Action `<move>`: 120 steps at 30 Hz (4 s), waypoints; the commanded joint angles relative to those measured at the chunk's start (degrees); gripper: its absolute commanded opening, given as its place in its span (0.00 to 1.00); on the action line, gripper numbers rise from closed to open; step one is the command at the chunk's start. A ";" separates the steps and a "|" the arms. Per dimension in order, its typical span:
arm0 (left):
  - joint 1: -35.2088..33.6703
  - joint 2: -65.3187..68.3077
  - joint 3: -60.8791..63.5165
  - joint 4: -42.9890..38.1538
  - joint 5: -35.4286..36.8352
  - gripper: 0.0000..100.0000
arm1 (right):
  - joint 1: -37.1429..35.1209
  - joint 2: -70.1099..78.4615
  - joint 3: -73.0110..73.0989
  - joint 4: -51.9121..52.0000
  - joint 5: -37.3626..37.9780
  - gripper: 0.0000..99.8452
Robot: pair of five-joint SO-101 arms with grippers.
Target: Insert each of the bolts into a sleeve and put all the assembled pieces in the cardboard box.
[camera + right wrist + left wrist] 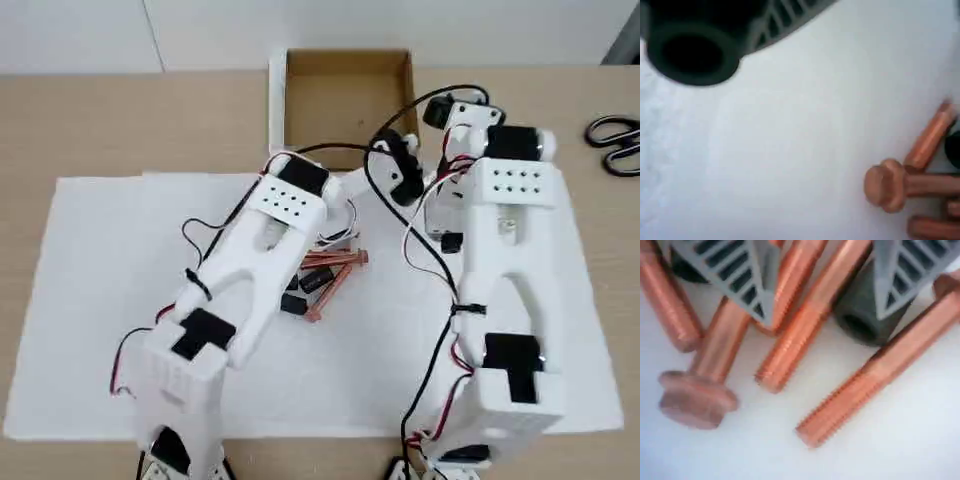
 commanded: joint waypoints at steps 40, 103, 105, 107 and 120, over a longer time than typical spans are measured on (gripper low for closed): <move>3.25 0.53 -3.65 7.03 -2.90 0.13 | 29.93 -21.67 -3.43 -1.45 2.11 0.00; 8.88 10.02 -18.95 8.97 1.49 0.01 | 29.76 -21.14 -3.16 -1.19 2.11 0.00; 8.88 10.02 -20.88 10.29 1.49 0.01 | 29.67 -21.23 -2.02 -1.63 2.11 0.00; 8.88 10.02 -22.02 11.25 1.49 0.01 | 29.67 -21.23 -0.79 -1.71 2.11 0.00; 1.58 9.49 -38.37 21.63 8.88 0.01 | 29.58 -21.67 0.35 -2.95 2.11 0.00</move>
